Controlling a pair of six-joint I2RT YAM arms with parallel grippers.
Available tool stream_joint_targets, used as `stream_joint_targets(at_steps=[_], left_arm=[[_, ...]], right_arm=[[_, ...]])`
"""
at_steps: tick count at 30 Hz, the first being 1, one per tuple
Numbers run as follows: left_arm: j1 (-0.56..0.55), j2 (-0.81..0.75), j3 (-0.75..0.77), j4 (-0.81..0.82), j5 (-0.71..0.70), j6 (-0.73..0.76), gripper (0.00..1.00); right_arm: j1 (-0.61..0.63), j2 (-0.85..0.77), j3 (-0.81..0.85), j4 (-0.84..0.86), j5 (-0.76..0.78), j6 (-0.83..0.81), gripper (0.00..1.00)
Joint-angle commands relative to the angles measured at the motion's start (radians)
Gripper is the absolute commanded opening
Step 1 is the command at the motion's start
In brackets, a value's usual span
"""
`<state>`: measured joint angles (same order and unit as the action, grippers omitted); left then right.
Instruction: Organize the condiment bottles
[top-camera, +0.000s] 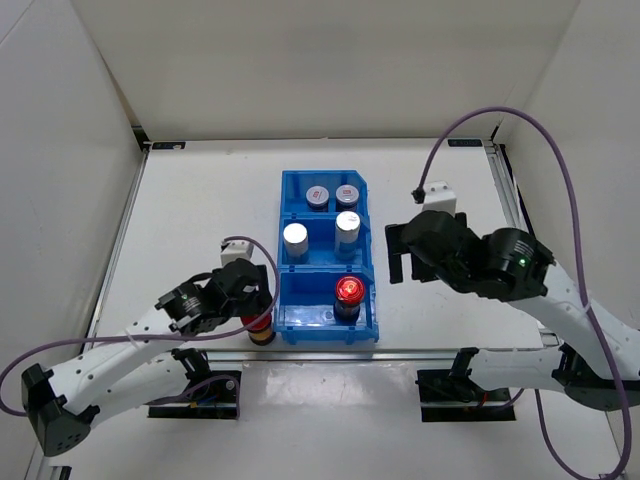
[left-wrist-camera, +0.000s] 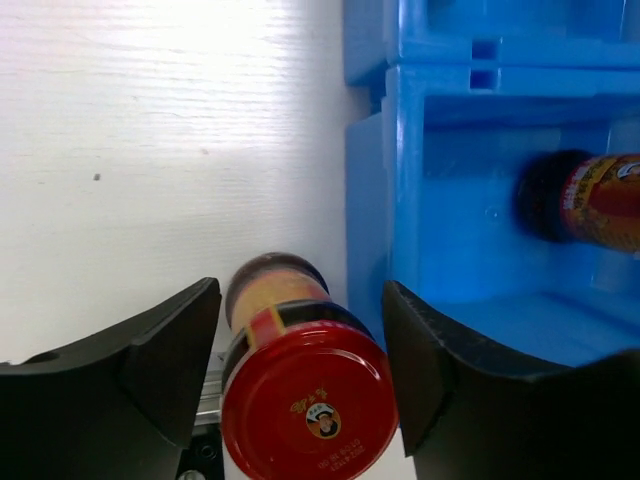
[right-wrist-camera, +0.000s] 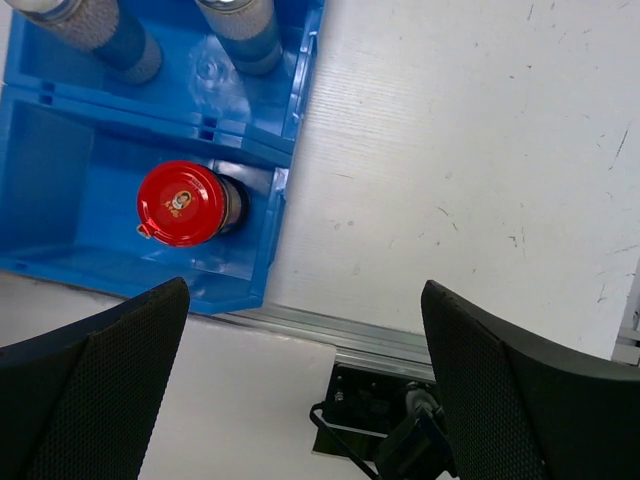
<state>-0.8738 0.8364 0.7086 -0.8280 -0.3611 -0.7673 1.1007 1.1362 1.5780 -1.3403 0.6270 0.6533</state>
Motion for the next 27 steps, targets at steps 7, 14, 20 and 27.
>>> stream_joint_targets(at_steps=[7, 14, 20, 27], left_arm=[[-0.005, -0.037, 0.189, -0.131, -0.141, 0.023, 0.43], [-0.005, 0.04, 0.223, -0.192, -0.027, -0.038, 0.89], [-0.005, -0.016, 0.129, -0.213, 0.039, -0.135, 0.98], [-0.005, -0.004, 0.098, -0.247, 0.089, -0.181, 0.98]], right_arm=[[0.002, -0.101, 0.014, -0.289, 0.042, 0.043, 1.0], [0.002, -0.119, -0.007, -0.289, 0.023, 0.043, 1.0], [0.002, -0.151, -0.039, -0.289, 0.014, 0.052, 1.0], [0.002, -0.161, -0.069, -0.289, 0.014, 0.052, 1.0]])
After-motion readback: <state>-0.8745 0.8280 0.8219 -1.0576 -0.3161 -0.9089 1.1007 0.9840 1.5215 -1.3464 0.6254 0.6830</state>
